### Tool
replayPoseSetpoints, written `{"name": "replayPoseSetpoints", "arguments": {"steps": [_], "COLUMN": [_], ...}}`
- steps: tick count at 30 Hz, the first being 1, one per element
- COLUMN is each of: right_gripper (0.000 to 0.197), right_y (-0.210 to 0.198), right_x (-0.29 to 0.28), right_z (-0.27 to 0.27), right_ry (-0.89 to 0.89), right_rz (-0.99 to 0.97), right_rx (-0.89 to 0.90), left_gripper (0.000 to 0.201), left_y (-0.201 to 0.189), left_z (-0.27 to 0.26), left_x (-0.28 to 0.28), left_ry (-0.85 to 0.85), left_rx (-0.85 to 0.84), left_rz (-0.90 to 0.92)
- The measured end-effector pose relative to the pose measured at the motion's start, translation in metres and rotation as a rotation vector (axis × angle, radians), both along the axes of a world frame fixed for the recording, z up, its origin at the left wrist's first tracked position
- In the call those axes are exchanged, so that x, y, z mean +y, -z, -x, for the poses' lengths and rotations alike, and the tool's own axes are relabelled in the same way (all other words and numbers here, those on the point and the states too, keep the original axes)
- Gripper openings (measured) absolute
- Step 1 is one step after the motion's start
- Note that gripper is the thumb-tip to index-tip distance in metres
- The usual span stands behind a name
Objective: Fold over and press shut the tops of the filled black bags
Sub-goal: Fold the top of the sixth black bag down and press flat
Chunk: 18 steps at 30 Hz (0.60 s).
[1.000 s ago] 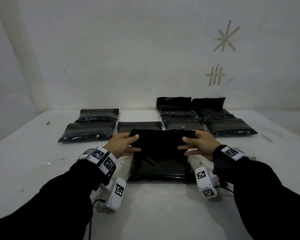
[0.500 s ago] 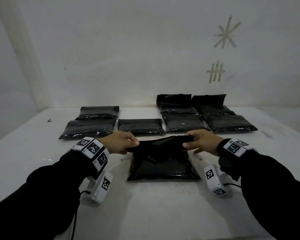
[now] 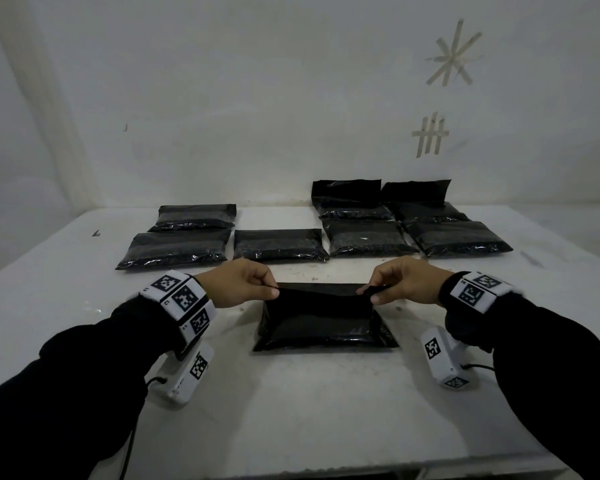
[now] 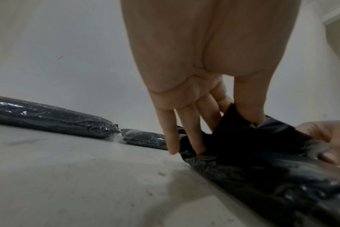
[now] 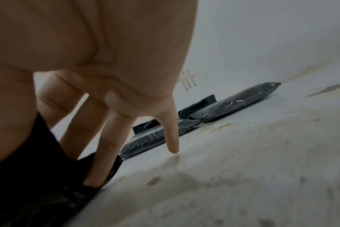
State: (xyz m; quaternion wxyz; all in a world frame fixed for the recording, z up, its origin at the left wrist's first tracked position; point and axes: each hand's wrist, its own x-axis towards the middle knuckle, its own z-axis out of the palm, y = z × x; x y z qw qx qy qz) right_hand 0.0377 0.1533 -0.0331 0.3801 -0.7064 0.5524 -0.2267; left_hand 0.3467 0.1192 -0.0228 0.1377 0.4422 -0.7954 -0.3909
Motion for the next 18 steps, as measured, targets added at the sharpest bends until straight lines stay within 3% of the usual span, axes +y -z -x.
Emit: {"name": "replayPoseSetpoints", "arguments": {"steps": [9,13,18], "right_gripper": [0.013,0.021,0.021], "right_y": [0.0,0.0,0.0], "right_x": [0.002,0.005,0.01], "right_z": [0.003,0.002,-0.003], "right_ry": [-0.045,-0.065,-0.064], "right_rz": [-0.084,-0.079,-0.03], "right_rx": [0.035,0.058,0.118], "left_gripper": [0.012,0.009,0.021], "left_y": [0.004,0.005,0.005], "left_z": [-0.007,-0.009,-0.008], "left_x": [0.009,0.013,0.017], "left_ry": [0.076,0.093,0.123], "left_rx": [-0.009,-0.087,-0.184], "left_rz": [-0.078,-0.02,0.086]}}
